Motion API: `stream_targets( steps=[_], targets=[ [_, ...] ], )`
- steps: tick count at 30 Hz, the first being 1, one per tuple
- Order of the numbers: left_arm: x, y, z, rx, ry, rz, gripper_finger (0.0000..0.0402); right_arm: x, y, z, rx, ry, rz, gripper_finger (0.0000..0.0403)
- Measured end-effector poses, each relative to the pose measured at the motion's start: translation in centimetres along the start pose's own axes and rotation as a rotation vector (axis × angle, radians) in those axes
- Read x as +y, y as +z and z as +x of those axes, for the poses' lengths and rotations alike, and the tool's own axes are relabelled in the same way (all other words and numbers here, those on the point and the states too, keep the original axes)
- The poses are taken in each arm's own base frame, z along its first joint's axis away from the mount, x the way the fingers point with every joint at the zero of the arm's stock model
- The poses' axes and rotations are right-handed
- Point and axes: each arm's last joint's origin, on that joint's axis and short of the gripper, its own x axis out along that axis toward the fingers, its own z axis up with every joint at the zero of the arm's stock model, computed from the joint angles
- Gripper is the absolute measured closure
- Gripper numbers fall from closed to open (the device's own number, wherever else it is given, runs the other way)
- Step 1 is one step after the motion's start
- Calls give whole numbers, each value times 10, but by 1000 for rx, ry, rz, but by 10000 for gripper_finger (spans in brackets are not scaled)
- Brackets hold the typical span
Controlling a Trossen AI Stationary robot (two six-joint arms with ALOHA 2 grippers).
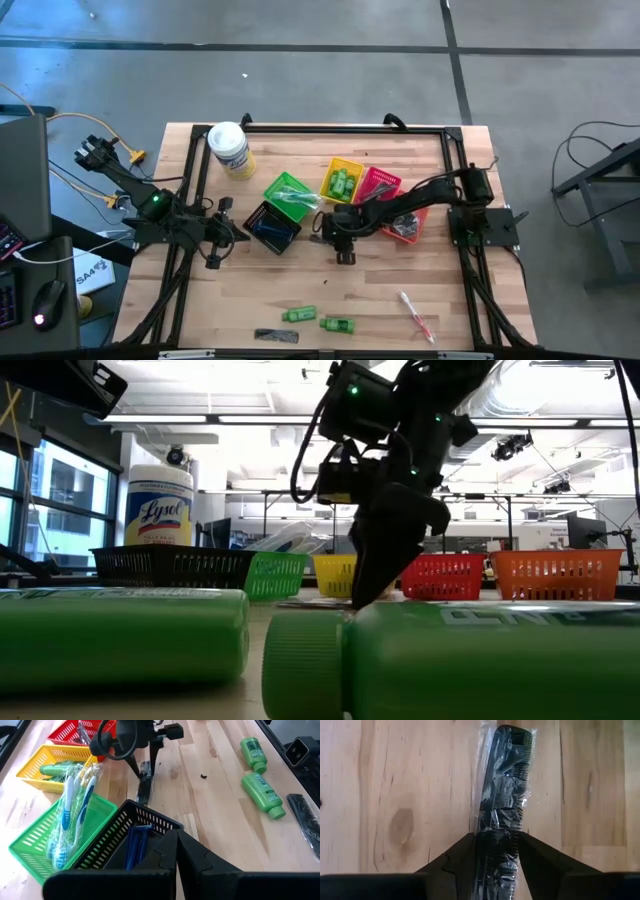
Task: Pick & Place Travel size toiletries
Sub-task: Put the black comb into the red bin
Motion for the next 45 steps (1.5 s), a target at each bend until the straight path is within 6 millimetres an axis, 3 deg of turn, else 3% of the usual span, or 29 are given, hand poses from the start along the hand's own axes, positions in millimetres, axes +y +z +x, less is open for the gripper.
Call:
stream_targets(
  steps=[8,17,26,45],
  targets=[
    [0,0,0,4,1,2,402,-3,0,6,2,3,3,265],
    [0,0,0,3,1,2,402,7,-2,8,-6,-47,-2,392],
    [0,0,0,3,1,-6,402,15,-1,6,-42,-131,-49,400],
    [0,0,0,4,2,-5,402,27,5,-25,-76,-192,-94,399]
  ],
)
